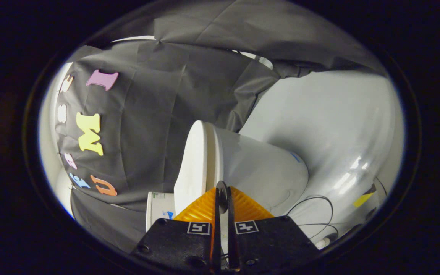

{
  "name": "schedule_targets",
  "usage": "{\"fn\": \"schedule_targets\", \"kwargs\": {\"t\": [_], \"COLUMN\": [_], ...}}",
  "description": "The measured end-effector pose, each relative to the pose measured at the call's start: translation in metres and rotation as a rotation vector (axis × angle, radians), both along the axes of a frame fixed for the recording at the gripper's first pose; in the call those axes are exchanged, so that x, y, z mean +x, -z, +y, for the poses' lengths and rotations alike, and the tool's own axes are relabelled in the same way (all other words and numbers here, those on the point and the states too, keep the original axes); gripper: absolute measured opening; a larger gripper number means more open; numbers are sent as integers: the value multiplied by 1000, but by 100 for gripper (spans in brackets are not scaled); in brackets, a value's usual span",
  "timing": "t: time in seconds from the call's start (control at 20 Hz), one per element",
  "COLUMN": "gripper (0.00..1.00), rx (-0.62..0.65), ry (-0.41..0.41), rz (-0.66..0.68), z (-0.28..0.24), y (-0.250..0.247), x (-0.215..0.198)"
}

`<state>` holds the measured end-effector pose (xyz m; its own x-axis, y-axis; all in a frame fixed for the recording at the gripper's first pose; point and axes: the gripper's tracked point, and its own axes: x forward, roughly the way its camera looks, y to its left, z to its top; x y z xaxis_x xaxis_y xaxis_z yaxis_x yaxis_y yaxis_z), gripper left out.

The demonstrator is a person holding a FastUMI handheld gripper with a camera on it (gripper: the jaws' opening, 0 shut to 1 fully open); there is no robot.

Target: Open the toilet lid.

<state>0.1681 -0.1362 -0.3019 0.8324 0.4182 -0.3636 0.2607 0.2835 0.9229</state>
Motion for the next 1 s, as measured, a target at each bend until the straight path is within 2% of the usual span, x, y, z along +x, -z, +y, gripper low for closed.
{"fn": "schedule_targets", "kwargs": {"t": [0.15, 1.0], "gripper": [6, 4], "rx": [14, -73], "ry": [7, 32], "rz": [-2, 21], "z": [0, 7], "y": [-3, -19], "x": [3, 3]}}
